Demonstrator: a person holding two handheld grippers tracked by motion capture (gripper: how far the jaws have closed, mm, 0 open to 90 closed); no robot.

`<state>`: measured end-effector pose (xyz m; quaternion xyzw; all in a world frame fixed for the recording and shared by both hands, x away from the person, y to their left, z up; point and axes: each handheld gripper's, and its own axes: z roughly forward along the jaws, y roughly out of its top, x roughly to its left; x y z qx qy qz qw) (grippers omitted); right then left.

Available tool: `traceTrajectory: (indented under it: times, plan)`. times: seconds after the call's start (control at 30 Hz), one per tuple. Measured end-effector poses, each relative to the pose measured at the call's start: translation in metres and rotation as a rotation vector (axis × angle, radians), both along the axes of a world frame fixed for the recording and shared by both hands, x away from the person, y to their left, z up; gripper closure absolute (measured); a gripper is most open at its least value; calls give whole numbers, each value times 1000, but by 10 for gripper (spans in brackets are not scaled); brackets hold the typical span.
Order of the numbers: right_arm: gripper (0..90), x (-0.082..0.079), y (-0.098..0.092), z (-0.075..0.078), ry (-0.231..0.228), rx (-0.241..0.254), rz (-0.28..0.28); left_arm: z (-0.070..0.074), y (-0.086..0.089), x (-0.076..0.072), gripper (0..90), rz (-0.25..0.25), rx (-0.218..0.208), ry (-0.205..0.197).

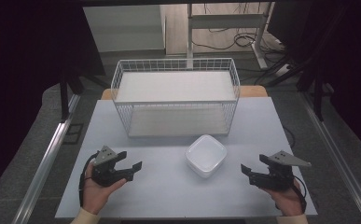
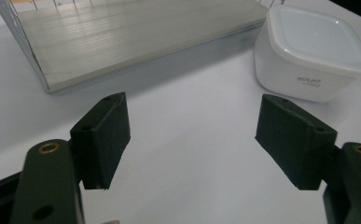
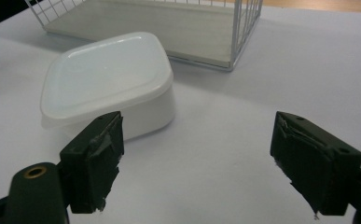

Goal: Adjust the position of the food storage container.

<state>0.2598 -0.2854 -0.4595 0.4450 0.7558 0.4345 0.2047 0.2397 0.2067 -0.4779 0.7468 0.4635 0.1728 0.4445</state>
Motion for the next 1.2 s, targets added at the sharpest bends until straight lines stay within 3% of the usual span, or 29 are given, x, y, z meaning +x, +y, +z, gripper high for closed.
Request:
traceTrajectory:
  times: [0.3, 0.53, 0.7, 0.93, 1.2]
  plan:
    - [197, 3, -4, 0, 47, -3, -46, 1, 1, 2, 254, -9, 3, -2]
    - [209, 3, 1, -2, 55, -9, -44, 2, -2, 4, 247, -11, -12, 10]
    - [232, 5, 8, -1, 58, -21, -22, 2, -5, 9, 245, -29, 8, 14]
    - [284, 10, 8, 2, 67, -4, -20, 4, -11, 25, 248, -19, 17, 37]
    - [340, 16, 4, 4, 117, -28, -41, 3, -13, 23, 249, -28, 26, 30]
